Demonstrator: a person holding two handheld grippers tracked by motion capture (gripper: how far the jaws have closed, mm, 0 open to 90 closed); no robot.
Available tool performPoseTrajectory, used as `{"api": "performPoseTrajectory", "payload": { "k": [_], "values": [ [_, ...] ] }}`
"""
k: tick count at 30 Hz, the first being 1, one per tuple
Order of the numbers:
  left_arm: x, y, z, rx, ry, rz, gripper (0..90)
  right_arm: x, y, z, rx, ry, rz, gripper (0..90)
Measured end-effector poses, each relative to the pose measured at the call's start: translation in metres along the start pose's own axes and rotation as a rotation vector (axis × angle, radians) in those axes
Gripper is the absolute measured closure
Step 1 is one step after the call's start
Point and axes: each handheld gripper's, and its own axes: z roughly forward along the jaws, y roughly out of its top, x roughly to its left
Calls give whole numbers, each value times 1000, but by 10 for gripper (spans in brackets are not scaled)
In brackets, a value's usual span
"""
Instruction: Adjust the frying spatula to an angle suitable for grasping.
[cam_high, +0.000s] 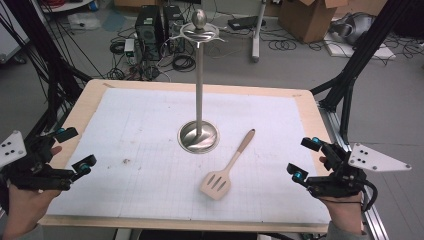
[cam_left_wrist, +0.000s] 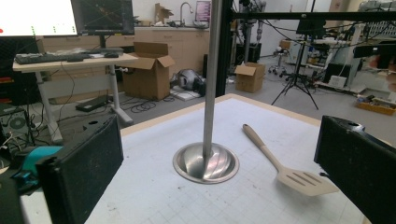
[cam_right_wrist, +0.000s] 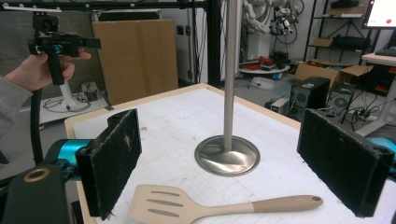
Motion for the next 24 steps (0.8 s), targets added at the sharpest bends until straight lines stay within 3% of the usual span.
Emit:
{"api": "performPoseTrajectory", "payload": {
  "k": [4, 5, 8, 14, 24],
  "values": [
    [-1, 0, 1, -1, 0, 0, 17, 1, 0, 2, 5, 2, 0, 120],
    [-1, 0, 1, -10, 23, 17, 17, 1, 0, 3, 11, 2, 3, 119],
    [-1, 0, 1, -25, 42, 17, 17, 1, -1, 5, 14, -3, -1, 119],
    [-1, -1, 1, -14, 43, 8, 17, -4, -8, 22, 35, -49, 11, 119],
    [-1, -5, 0, 6, 45, 5, 17, -13, -25, 53, 110, -57, 46, 121]
  ]
}}
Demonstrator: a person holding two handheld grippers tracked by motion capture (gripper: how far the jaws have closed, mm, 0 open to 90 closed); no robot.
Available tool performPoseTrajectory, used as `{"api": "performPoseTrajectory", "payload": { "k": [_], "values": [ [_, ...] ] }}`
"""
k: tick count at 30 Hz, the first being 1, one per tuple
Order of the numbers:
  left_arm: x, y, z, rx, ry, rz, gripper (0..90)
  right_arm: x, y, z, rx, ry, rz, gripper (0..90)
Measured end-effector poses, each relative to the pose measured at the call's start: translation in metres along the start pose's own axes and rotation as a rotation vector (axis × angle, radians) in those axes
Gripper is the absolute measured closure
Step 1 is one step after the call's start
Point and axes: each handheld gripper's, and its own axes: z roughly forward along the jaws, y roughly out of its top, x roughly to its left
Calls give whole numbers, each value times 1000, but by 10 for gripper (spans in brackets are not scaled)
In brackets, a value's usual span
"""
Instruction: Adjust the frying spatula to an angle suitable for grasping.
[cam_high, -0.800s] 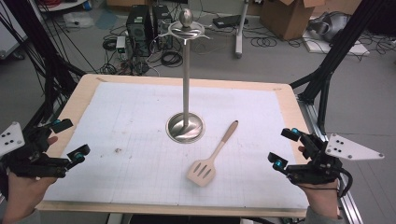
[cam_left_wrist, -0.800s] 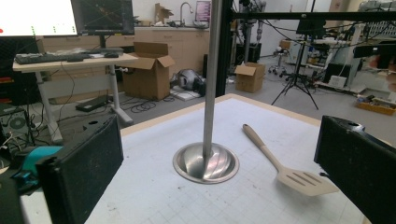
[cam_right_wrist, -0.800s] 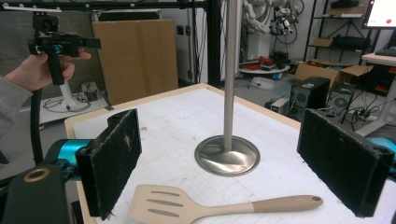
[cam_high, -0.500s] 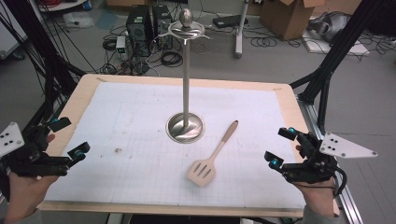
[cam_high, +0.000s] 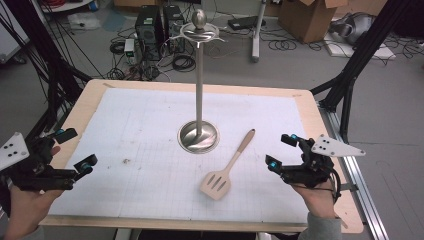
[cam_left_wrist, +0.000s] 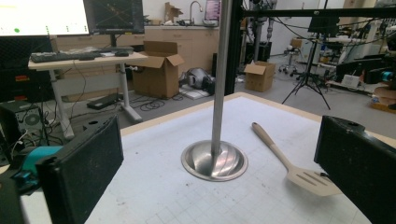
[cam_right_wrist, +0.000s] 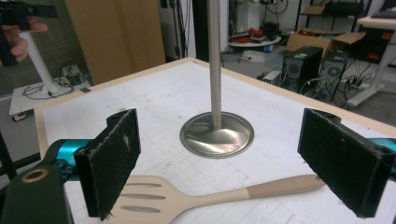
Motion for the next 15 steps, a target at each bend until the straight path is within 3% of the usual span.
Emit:
{"api": "performPoseTrajectory", "payload": {
  "k": [7, 15],
  "values": [
    [-2, -3, -3, 10, 10, -3, 17, -3, -2, 11, 6, 2, 0, 161],
    [-6, -8, 0, 32, 4, -10, 17, -6, -8, 22, 13, -27, 13, 366]
  ]
}}
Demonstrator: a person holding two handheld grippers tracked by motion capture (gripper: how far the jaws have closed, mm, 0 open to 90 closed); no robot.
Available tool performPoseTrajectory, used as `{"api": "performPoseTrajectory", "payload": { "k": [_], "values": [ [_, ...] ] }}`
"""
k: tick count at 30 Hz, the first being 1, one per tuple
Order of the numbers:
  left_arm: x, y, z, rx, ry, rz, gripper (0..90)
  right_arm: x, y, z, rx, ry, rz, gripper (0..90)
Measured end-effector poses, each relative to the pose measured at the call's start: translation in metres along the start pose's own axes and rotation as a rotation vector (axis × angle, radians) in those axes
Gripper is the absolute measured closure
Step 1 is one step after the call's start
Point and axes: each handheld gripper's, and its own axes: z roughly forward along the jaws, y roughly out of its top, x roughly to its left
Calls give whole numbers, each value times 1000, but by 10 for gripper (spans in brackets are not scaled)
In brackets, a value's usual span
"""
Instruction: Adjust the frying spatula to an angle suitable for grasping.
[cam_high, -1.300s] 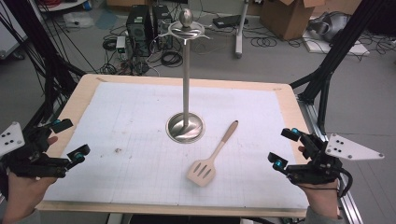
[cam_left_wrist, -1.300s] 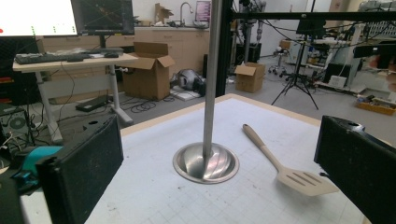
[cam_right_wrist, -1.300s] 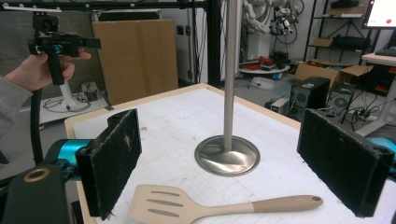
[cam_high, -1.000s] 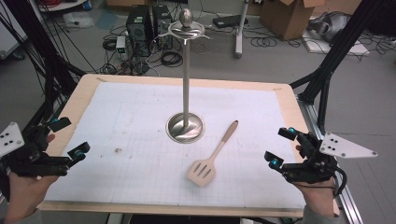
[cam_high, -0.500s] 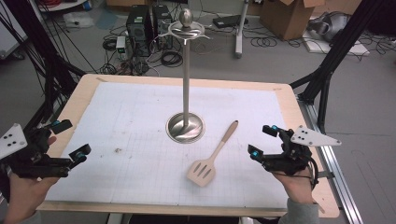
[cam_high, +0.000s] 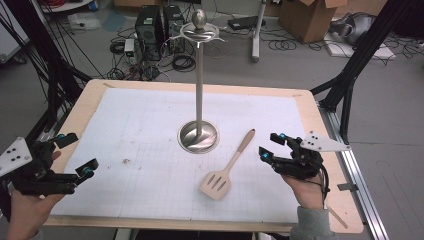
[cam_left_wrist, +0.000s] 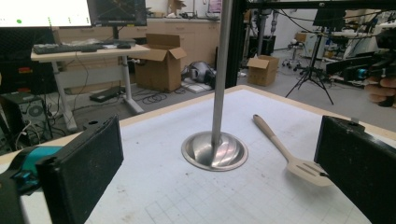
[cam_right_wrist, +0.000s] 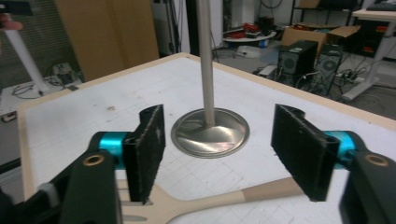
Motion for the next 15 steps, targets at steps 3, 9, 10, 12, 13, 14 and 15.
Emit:
{"api": "performPoseTrajectory", "payload": {
  "k": [3, 9, 10, 12, 13, 14, 15],
  "values": [
    [-2, -1, 3, 6, -5, 5, 17, -1, -3, 7, 26, -19, 9, 443],
    [-6, -3, 4, 17, -6, 6, 18, 3, -9, 20, 60, -60, -34, 628],
    [-6, -4, 3, 19, -4, 7, 17, 3, -10, 22, 62, -65, -42, 664],
    [-5, -5, 3, 24, -1, 7, 17, 3, -12, 26, 74, -60, -39, 722],
    [-6, -5, 2, 25, -1, 5, 17, 3, -13, 28, 83, -63, -46, 747],
    [-6, -6, 2, 26, -1, 6, 17, 3, -14, 30, 90, -58, -45, 774],
    [-6, -6, 2, 26, -1, 6, 17, 3, -15, 32, 93, -52, -47, 796]
  ]
}}
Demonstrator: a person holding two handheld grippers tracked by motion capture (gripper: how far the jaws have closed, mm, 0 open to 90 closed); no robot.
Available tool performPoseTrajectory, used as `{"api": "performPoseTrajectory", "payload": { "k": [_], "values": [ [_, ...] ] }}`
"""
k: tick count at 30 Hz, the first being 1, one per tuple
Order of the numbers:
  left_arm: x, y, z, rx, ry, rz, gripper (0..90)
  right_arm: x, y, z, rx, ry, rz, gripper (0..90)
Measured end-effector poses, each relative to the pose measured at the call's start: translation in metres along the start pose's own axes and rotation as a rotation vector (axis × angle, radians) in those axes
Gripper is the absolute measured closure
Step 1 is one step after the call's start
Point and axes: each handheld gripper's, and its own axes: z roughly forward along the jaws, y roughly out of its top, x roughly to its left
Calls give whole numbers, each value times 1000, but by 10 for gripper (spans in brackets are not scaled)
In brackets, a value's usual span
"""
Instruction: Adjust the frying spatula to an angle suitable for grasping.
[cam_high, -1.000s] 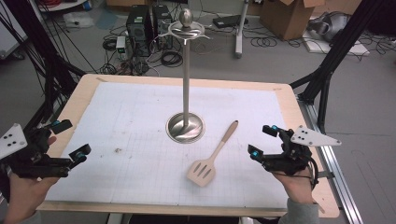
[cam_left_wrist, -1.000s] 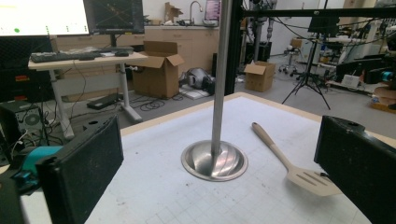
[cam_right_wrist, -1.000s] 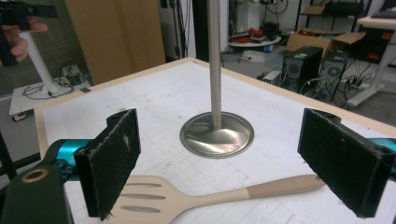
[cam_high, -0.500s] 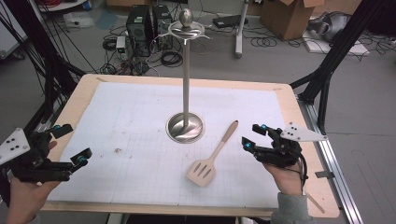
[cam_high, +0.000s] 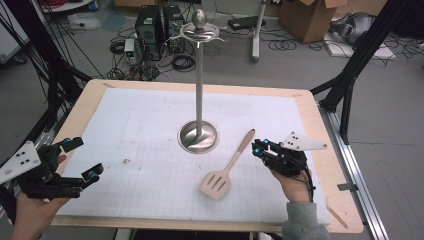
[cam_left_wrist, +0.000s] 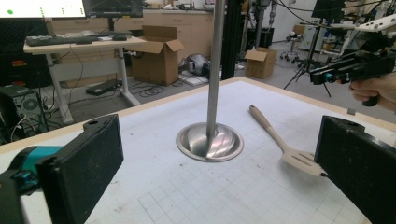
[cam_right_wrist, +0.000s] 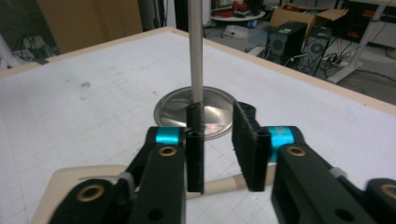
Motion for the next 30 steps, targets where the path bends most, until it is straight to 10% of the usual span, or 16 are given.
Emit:
{"api": "performPoseTrajectory", "payload": {
  "k": [30],
  "values": [
    [-9, -15, -5, 55, 12, -14, 17, -4, -22, 77, 189, 36, -16, 900]
  ]
}}
